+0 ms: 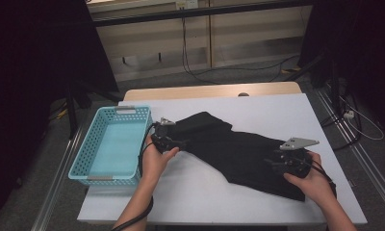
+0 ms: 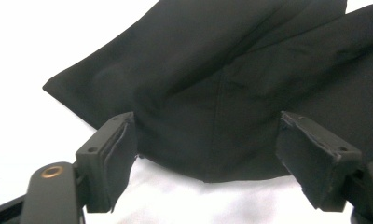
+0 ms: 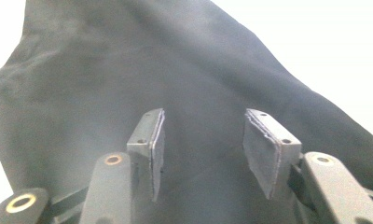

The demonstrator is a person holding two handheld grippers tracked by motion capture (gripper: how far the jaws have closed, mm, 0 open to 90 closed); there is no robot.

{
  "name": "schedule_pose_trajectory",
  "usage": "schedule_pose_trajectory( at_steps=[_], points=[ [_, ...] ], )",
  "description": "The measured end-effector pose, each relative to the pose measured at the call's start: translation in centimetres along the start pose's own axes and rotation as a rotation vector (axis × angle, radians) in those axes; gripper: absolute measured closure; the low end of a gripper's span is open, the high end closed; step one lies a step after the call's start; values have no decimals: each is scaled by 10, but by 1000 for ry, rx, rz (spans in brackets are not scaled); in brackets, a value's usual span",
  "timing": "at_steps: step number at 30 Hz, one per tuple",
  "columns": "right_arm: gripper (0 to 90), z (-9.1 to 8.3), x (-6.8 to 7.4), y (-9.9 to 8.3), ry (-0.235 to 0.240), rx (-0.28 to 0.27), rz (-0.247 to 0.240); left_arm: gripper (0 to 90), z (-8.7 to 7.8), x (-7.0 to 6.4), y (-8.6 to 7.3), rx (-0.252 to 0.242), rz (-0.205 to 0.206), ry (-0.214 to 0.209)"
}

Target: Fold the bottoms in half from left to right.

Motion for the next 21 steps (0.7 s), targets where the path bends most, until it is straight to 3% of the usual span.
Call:
schedule_pose_trajectory(
  at_steps=[4, 11, 14, 21],
  points=[
    [427, 4, -18, 8, -57, -19, 41, 191, 0, -2, 1, 1, 19, -8],
    [383, 13, -32, 23, -71, -57, 89, 175, -1, -2, 2, -2, 39, -13],
    [399, 20, -34, 31, -77, -51, 80, 170, -1, -2, 1, 6, 51, -16],
    [480, 55, -46, 49, -81, -11, 115, 166, -2, -1, 4, -13, 48, -11]
  ],
)
Point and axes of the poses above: each handheld gripper's, and its own axes: z roughly forward along the jaws, y roughly out of its top, x roughly to its left, the point moved 6 cm from there along z, roughly forward along the jaws, and after that the axes turned 11 degrees about z, right-handed, at the moved point
